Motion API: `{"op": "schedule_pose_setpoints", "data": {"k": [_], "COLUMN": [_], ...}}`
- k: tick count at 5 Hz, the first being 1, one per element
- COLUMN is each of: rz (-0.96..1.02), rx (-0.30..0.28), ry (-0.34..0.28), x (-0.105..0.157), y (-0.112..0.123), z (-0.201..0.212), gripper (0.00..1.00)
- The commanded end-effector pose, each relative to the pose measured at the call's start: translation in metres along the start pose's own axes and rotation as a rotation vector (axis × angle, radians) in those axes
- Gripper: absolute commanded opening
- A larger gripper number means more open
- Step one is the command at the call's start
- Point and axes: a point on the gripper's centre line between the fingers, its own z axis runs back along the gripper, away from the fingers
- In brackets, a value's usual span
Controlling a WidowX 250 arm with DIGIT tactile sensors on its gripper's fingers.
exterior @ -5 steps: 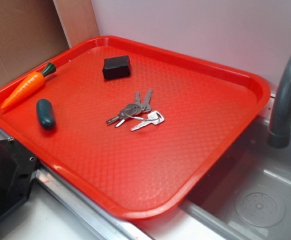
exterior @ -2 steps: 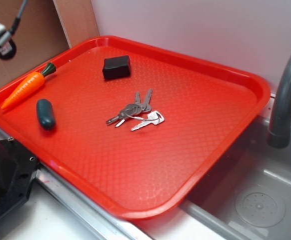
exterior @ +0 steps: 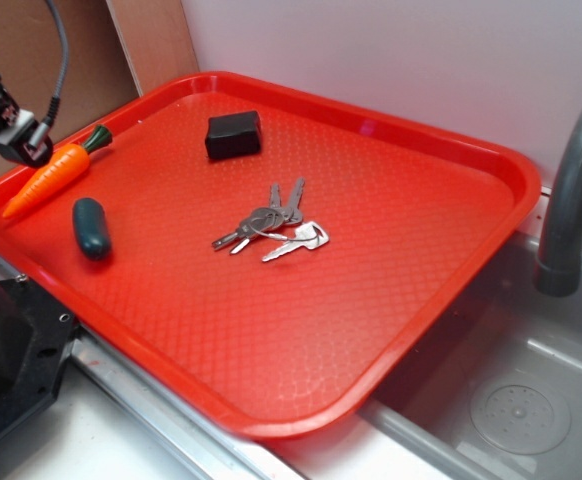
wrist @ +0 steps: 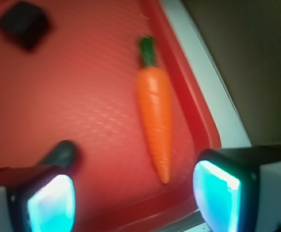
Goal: Grab the carrot.
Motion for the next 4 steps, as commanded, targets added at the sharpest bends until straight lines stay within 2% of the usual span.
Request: {"op": "schedule_pose_setpoints", "data": {"k": [1,3,4], "rz": [0.052,0.02,-0.024], "rx": [-0.012,-0.019,0.021], "ry": [0.047,0.07,0.066], "x": [0.018,0.038,0.043], "y": [0.01,-0.007,-0.02], "z": [-0.054,-0.075,-0.074], "gripper": [1.0,1.0,0.2]}}
